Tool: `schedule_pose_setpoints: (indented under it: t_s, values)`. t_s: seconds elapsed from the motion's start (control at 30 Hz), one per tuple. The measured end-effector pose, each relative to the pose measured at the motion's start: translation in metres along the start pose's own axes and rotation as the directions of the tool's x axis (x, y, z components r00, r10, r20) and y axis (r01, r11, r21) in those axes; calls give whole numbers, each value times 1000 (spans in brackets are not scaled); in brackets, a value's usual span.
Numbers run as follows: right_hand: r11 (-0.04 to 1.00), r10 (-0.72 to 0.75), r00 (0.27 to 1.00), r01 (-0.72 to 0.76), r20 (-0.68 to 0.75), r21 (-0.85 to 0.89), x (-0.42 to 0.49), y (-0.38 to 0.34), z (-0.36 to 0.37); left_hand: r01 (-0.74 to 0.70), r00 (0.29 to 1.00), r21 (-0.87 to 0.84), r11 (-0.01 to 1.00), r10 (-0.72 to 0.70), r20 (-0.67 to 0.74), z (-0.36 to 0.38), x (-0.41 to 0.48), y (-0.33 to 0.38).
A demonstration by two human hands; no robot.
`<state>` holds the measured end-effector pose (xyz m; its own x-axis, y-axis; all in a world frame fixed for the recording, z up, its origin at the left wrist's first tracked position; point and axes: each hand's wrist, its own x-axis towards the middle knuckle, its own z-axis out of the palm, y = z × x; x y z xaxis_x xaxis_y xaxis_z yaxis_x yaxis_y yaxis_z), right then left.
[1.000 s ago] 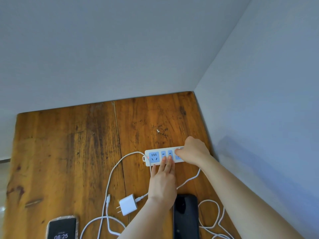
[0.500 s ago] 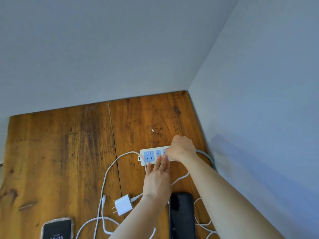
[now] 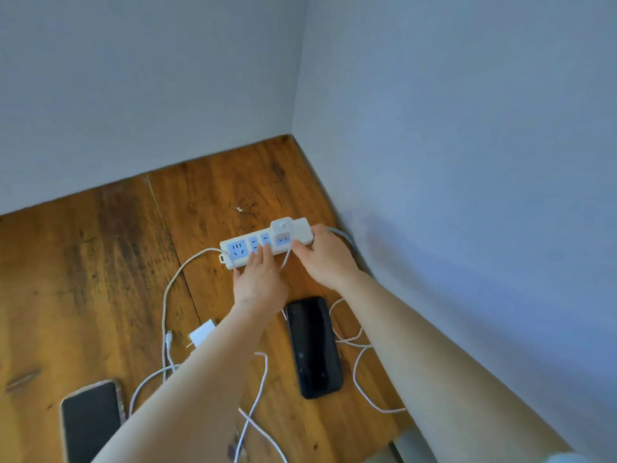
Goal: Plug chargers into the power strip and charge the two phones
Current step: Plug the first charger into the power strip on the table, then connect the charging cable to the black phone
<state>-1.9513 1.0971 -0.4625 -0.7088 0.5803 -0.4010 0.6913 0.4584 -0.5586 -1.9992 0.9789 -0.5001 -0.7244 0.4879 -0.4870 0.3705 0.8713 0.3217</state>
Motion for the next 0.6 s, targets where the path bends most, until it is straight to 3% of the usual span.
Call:
schedule_pose_setpoints:
  t_s: [0.1, 0.23, 0.6]
  values:
    - [998, 55, 998, -55, -4, -32, -35, 24, -5, -55, 987, -20, 998, 51, -155, 19, -33, 13]
    - [995, 99, 995, -99, 13, -16, -79, 61, -6, -101, 979, 19, 995, 102, -175, 50, -77, 32]
    - [978, 209, 971, -209, 113, -7, -188, 182, 17, -43, 998, 77, 996, 47, -49, 137, -165, 37]
